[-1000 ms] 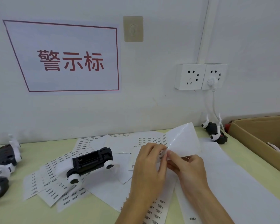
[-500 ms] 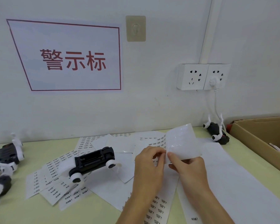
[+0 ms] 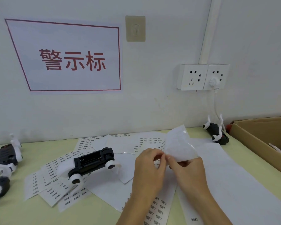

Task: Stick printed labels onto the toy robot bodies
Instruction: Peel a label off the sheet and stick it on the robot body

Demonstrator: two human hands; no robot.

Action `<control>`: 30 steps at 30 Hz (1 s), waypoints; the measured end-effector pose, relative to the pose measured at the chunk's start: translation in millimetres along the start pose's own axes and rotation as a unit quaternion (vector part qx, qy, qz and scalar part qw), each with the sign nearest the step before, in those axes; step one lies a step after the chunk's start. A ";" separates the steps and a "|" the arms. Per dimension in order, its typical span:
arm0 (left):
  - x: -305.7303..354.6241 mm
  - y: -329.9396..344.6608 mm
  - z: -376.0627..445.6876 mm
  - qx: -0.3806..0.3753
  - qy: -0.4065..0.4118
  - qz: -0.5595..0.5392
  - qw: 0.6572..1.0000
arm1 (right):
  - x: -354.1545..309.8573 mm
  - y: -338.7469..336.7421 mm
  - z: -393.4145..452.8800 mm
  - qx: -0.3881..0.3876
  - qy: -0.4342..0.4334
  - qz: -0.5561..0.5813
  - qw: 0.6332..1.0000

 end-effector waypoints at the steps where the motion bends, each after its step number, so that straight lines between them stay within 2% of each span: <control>1: 0.8 0.2 -0.6 0.004 0.004 0.008 1.000 | 0.4 -0.2 -0.2 -0.001 0.000 0.000 1.000; 11: 0.2 0.1 -0.8 0.013 -0.009 0.008 1.000 | -0.1 1.3 -0.7 -0.017 -0.010 0.021 1.000; 18: -2.6 -0.4 2.1 0.006 -0.023 -0.046 0.999 | -5.4 1.9 -1.3 -0.016 -0.020 0.002 1.000; 24: -12.1 -1.9 6.7 -0.020 -0.115 -0.128 0.985 | -1.9 -1.3 -0.7 -0.003 0.010 0.007 1.000; 30: -13.0 -1.8 6.6 -0.017 -0.135 -0.131 0.982 | -1.2 -1.1 -0.6 0.011 0.023 0.003 1.000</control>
Point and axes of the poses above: each hand's wrist, its own z-axis towards the middle knuckle, its own y-axis out of the palm, x = y × z, the point moved 5 cm from there along z, towards the middle knuckle
